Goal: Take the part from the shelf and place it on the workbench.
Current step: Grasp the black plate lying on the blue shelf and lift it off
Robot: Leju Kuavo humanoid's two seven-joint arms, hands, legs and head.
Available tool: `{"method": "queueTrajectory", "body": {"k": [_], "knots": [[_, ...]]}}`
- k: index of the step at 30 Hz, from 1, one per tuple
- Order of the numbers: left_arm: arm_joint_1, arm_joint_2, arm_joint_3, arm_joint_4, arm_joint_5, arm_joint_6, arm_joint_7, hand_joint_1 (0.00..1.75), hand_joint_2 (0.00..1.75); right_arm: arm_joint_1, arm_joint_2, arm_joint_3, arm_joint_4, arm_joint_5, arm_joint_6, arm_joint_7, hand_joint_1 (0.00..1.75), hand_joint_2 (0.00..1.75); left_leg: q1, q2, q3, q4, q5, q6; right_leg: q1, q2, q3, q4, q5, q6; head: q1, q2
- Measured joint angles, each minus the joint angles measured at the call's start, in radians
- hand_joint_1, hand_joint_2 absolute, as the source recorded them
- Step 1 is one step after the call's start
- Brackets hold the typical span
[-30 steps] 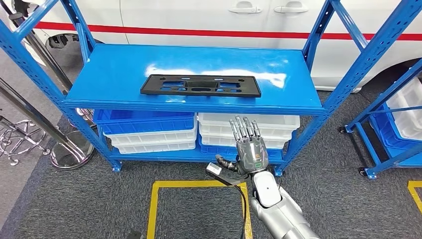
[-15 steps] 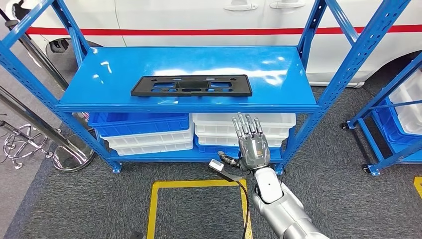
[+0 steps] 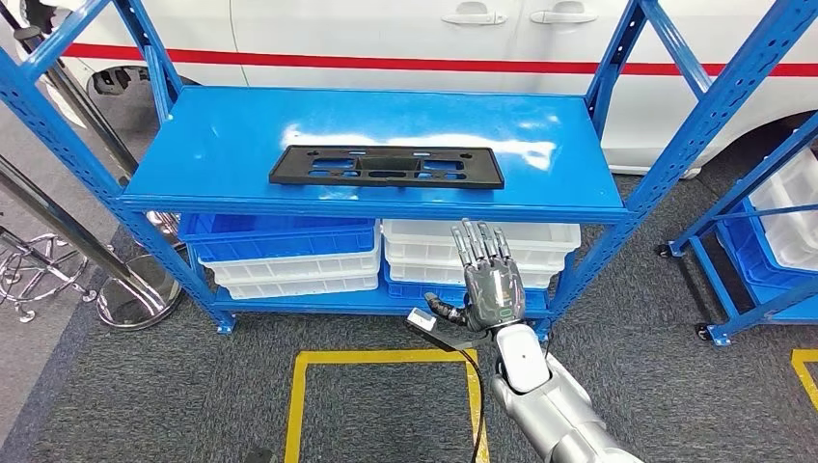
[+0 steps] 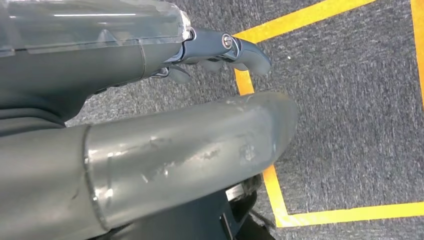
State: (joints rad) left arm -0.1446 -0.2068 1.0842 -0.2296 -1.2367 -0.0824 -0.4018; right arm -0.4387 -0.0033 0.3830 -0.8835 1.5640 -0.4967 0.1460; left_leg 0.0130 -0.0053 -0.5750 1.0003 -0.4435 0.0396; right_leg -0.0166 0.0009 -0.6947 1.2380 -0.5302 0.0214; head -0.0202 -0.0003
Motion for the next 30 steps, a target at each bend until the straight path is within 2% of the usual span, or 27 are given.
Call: {"method": "queueTrajectory", "body": {"k": [2, 3, 4, 6, 8, 9, 11, 12, 13, 14, 15, 17, 18, 19, 22, 23, 25, 27, 28, 29, 30], "knots": [[0.0, 0.0, -0.002, 0.0, 0.0, 0.0, 0.0, 0.0, 0.0, -0.006, -0.002, 0.0, 0.001, 0.0, 0.004, 0.011, 0.0, 0.0, -0.001, -0.001, 0.001, 0.005, -0.005, -0.007, 0.0, 0.0, 0.066, -0.141, 0.064, -0.004, 0.0, 0.0], [-0.001, 0.0, -0.002, 0.0, 0.0, 0.0, 0.0, 0.0, 0.0, -0.009, -0.002, 0.0, 0.002, 0.0, 0.005, 0.014, 0.0, 0.0, -0.003, -0.001, 0.0, 0.007, -0.006, -0.012, 0.002, 0.0, 0.088, -0.189, 0.079, -0.008, 0.0, 0.0], [-0.001, 0.0, -0.003, 0.0, 0.0, 0.0, -0.001, 0.0, 0.0, -0.01, -0.002, 0.0, 0.002, 0.0, 0.005, 0.017, 0.0, 0.0, -0.005, -0.001, -0.001, 0.008, -0.008, -0.017, 0.004, 0.001, 0.097, -0.211, 0.081, -0.011, 0.0, 0.0], [-0.002, 0.0, -0.003, 0.0, 0.0, 0.0, -0.001, 0.0, 0.0, -0.011, -0.004, 0.0, 0.002, 0.0, 0.004, 0.018, 0.0, 0.0, -0.006, -0.001, -0.002, 0.006, -0.008, -0.027, 0.006, 0.002, 0.098, -0.214, 0.08, -0.02, -0.001, 0.0], [-0.001, 0.0, -0.004, 0.0, 0.0, 0.0, -0.001, 0.0, 0.0, -0.012, -0.005, 0.0, 0.002, 0.0, 0.003, 0.018, 0.0, 0.0, -0.003, -0.001, -0.009, 0.029, -0.027, -0.038, 0.003, 0.001, 0.101, -0.221, 0.083, -0.034, -0.001, 0.0], [-0.002, 0.0, -0.005, 0.0, 0.0, 0.0, -0.001, 0.0, 0.0, -0.012, -0.005, 0.0, 0.001, 0.0, 0.003, 0.018, 0.0, 0.0, -0.002, 0.0, -0.025, 0.066, -0.051, -0.042, 0.001, 0.0, 0.103, -0.224, 0.084, -0.04, -0.001, 0.0], [-0.001, 0.0, -0.008, 0.0, -0.001, 0.0, -0.001, 0.0, 0.0, -0.012, -0.005, 0.0, 0.001, 0.0, 0.004, 0.018, 0.0, 0.0, 0.0, 0.0, -0.084, 0.194, -0.116, -0.049, 0.002, -0.002, 0.103, -0.225, 0.084, -0.048, -0.001, 0.0], [0.0, 0.0, -0.009, 0.0, -0.001, 0.0, -0.001, 0.0, 0.0, -0.012, -0.005, 0.0, 0.001, 0.0, 0.004, 0.018, 0.0, 0.0, 0.0, 0.0, -0.114, 0.257, -0.138, -0.05, 0.003, -0.002, 0.103, -0.224, 0.083, -0.049, -0.001, 0.0], [0.001, 0.0, -0.011, 0.0, -0.001, 0.0, -0.001, 0.0, 0.0, -0.011, -0.005, 0.0, 0.001, 0.0, 0.004, 0.018, 0.0, 0.0, 0.0, 0.0, -0.133, 0.294, -0.144, -0.051, 0.004, -0.002, 0.103, -0.223, 0.082, -0.049, -0.001, 0.0], [0.001, 0.0, -0.012, 0.0, -0.001, 0.0, -0.001, 0.0, 0.0, -0.011, -0.005, 0.0, 0.001, 0.0, 0.004, 0.018, 0.0, 0.0, 0.0, 0.0, -0.134, 0.292, -0.129, -0.049, 0.005, -0.001, 0.103, -0.221, 0.081, -0.05, -0.001, 0.0], [0.001, 0.0, -0.013, 0.0, -0.001, 0.0, -0.001, 0.0, 0.0, -0.01, -0.005, 0.0, 0.001, 0.0, 0.003, 0.018, 0.0, 0.0, 0.0, 0.0, -0.115, 0.249, -0.097, -0.046, 0.005, -0.001, 0.104, -0.219, 0.08, -0.049, -0.001, 0.0], [-0.002, 0.001, -0.016, 0.0, -0.001, 0.0, -0.001, 0.0, 0.0, -0.011, -0.005, 0.0, 0.001, 0.0, 0.002, 0.018, 0.0, 0.0, -0.004, 0.0, -0.048, 0.107, -0.029, -0.035, 0.008, 0.001, 0.107, -0.215, 0.076, -0.045, -0.001, 0.0], [-0.003, 0.001, -0.017, 0.0, -0.001, 0.0, -0.001, 0.0, 0.0, -0.011, -0.005, 0.0, 0.001, 0.0, 0.002, 0.018, 0.0, 0.0, -0.006, 0.0, -0.022, 0.054, -0.012, -0.03, 0.009, 0.001, 0.106, -0.214, 0.075, -0.041, -0.001, 0.0], [-0.004, 0.001, -0.017, 0.0, -0.001, 0.0, -0.002, 0.0, 0.0, -0.01, -0.005, 0.0, 0.001, 0.0, 0.001, 0.018, 0.0, 0.0, -0.008, 0.0, -0.008, 0.023, -0.007, -0.025, 0.01, 0.001, 0.106, -0.214, 0.074, -0.037, -0.001, 0.0], [0.001, 0.001, -0.018, 0.0, -0.001, 0.0, -0.004, 0.0, 0.0, 0.0, -0.006, 0.0, -0.003, 0.0, -0.003, 0.022, 0.0, 0.0, -0.006, 0.0, -0.002, 0.004, -0.004, -0.015, 0.011, 0.001, 0.106, -0.219, 0.076, -0.021, -0.001, 0.0], [0.003, 0.001, -0.018, 0.0, -0.001, 0.0, -0.004, 0.0, 0.0, 0.005, -0.006, 0.0, -0.006, 0.0, -0.004, 0.024, 0.0, 0.0, -0.003, 0.0, 0.001, -0.002, -0.001, -0.01, 0.011, 0.001, 0.104, -0.209, 0.067, -0.016, 0.0, 0.0], [0.007, 0.001, -0.018, 0.0, -0.001, 0.0, -0.006, 0.0, 0.0, 0.015, -0.007, 0.0, -0.011, 0.0, -0.005, 0.031, 0.0, 0.0, 0.001, 0.002, 0.006, -0.01, 0.004, -0.002, 0.008, 0.0, 0.068, -0.13, 0.017, -0.008, 0.0, 0.0], [0.009, 0.001, -0.018, 0.0, -0.001, 0.0, -0.007, 0.0, 0.0, 0.03, -0.009, 0.0, -0.012, 0.0, -0.005, 0.036, 0.0, 0.0, 0.001, 0.002, 0.005, -0.01, 0.003, 0.001, 0.005, 0.0, 0.004, -0.002, -0.04, -0.003, 0.0, 0.0], [0.011, 0.001, -0.018, 0.0, -0.002, 0.0, -0.008, 0.0, 0.0, 0.039, -0.009, 0.0, -0.012, 0.0, -0.006, 0.038, 0.0, 0.0, 0.0, 0.002, 0.006, -0.009, 0.002, 0.002, 0.003, 0.0, -0.019, 0.039, -0.049, 0.0, 0.0, 0.0], [0.013, 0.001, -0.018, 0.0, -0.002, 0.0, -0.008, 0.0, 0.0, 0.047, -0.01, 0.0, -0.013, 0.0, -0.007, 0.042, 0.0, 0.0, 0.0, 0.001, 0.006, -0.008, 0.0, 0.001, 0.002, 0.0, -0.026, 0.045, -0.037, 0.001, 0.0, 0.0], [0.015, 0.001, -0.018, 0.0, -0.003, 0.0, -0.009, 0.0, 0.0, 0.053, -0.011, 0.0, -0.013, 0.0, -0.009, 0.045, 0.0, 0.0, 0.001, 0.001, 0.008, -0.006, -0.003, 0.0, 0.0, 0.0, -0.012, 0.012, -0.007, 0.001, 0.0, 0.0]]}}
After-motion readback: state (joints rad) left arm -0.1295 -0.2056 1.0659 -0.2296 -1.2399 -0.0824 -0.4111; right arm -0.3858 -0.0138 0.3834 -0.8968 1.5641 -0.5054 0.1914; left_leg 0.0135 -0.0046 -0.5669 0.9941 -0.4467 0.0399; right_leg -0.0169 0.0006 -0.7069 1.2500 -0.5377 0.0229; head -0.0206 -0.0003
